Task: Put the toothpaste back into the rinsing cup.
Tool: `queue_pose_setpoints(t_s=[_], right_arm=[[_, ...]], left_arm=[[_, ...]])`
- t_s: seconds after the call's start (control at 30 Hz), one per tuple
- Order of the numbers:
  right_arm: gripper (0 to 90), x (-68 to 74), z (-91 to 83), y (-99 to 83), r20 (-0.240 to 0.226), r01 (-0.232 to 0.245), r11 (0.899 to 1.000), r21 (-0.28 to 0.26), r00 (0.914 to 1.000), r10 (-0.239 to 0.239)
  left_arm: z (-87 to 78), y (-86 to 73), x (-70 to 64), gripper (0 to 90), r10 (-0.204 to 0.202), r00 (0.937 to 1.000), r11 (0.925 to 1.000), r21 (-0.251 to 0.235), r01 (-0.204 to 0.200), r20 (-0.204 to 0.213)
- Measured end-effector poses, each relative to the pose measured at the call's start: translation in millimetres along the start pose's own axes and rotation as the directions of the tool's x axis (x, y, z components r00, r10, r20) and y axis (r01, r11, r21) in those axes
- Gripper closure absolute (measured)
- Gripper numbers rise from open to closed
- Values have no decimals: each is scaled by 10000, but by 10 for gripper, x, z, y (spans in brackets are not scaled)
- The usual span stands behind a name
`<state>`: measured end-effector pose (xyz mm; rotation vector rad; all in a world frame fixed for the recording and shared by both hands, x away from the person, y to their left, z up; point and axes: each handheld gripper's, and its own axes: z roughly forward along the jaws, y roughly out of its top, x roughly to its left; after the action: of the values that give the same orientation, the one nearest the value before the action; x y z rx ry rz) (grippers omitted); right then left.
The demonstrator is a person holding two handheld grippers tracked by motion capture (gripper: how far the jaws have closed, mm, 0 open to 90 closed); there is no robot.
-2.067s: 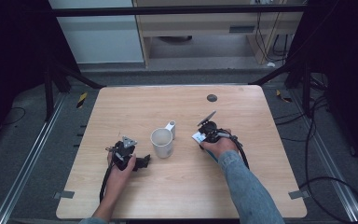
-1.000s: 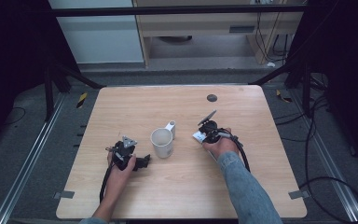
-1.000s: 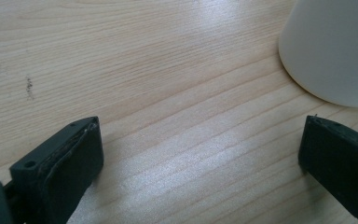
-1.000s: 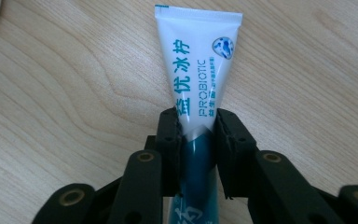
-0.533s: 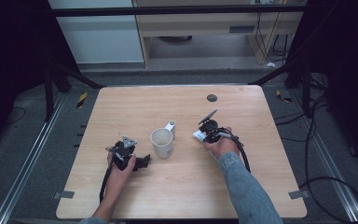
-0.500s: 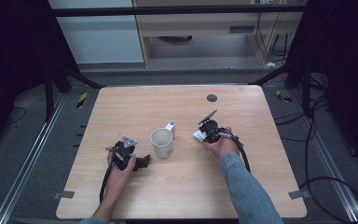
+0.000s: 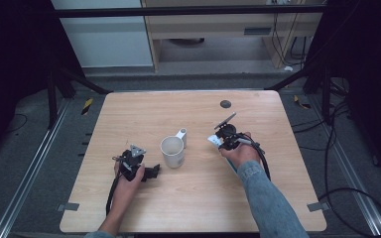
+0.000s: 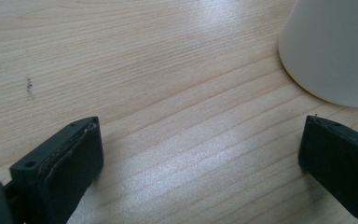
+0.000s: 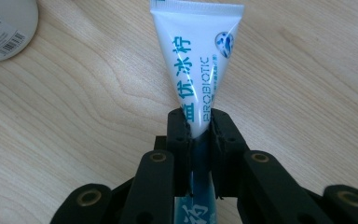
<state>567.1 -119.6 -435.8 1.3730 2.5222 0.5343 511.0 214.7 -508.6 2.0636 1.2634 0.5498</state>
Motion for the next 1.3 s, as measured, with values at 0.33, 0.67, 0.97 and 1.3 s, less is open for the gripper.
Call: queue_pose_setpoints(t_s=[0.33, 0.67, 0.97, 1.3], right_arm=[[796, -77, -265, 60, 338, -35, 9992, -408, 9994, 49], [796, -97, -533, 132, 699, 61, 9918, -1276, 9975, 29], [797, -69, -657, 201, 804, 175, 9818, -1892, 9968, -22], [797, -26, -774, 257, 824, 334, 9659, -2567, 9965, -125]], left_arm=[[0, 0, 0, 0, -3, 10000, 10000, -1, 3, 2], [2, -1, -2, 0, -30, 10000, 10000, -24, 30, -2], [2, 0, -1, 0, -7, 10000, 10000, -24, 7, -2], [2, 0, -1, 0, -8, 10000, 10000, -24, 8, -2]])
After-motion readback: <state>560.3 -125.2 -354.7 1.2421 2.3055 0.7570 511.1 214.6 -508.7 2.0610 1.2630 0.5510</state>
